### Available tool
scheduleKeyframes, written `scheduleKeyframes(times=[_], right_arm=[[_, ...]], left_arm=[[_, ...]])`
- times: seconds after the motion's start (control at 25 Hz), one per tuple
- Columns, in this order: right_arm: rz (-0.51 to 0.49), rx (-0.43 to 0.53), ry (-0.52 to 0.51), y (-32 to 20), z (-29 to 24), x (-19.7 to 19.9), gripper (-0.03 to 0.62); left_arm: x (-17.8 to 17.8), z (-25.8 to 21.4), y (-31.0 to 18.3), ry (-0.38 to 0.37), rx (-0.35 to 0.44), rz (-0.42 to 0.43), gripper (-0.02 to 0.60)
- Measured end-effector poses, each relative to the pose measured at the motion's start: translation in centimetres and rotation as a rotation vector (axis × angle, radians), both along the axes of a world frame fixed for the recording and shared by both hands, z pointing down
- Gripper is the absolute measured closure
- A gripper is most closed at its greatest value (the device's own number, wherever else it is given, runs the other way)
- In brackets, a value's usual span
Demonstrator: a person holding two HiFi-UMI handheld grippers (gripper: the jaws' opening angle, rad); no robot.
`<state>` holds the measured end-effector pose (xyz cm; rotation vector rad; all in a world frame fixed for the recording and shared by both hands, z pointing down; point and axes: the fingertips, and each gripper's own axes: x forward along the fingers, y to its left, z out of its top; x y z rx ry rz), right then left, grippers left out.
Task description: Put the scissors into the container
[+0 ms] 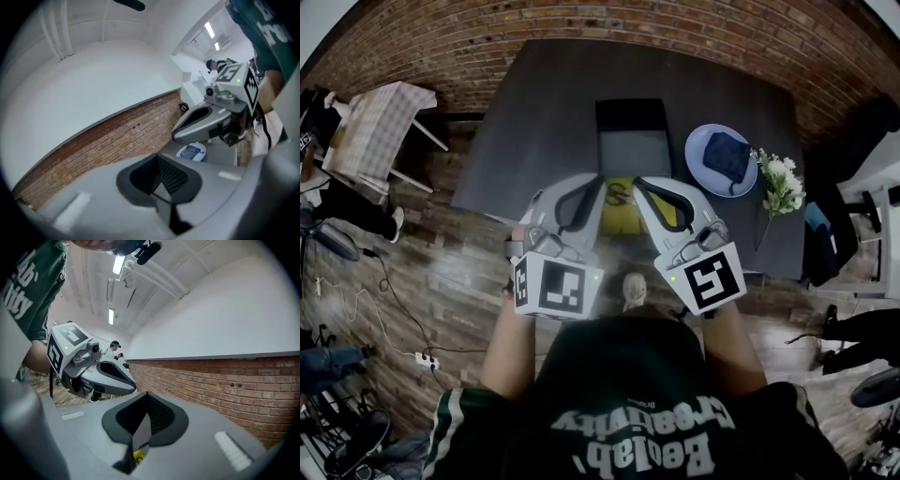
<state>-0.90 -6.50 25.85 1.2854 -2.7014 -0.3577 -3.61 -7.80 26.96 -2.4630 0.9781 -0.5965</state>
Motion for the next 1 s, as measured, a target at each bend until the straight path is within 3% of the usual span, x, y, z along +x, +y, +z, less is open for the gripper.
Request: scheduleKeyframes(times=[0.6, 1.0], right_arm=[[0.15, -0.01, 0.044, 8.9, 0.4, -3.5, 0.588], [0.195, 0.013, 0.1, 12.8, -0.1, -4.7, 0.588]], left_arm=[[-4.0, 0.1, 8.5, 0.032, -0.003, 0.093, 0.578], [-5.2, -0.3, 12.5, 0.048, 0.017, 0.126, 0.578]])
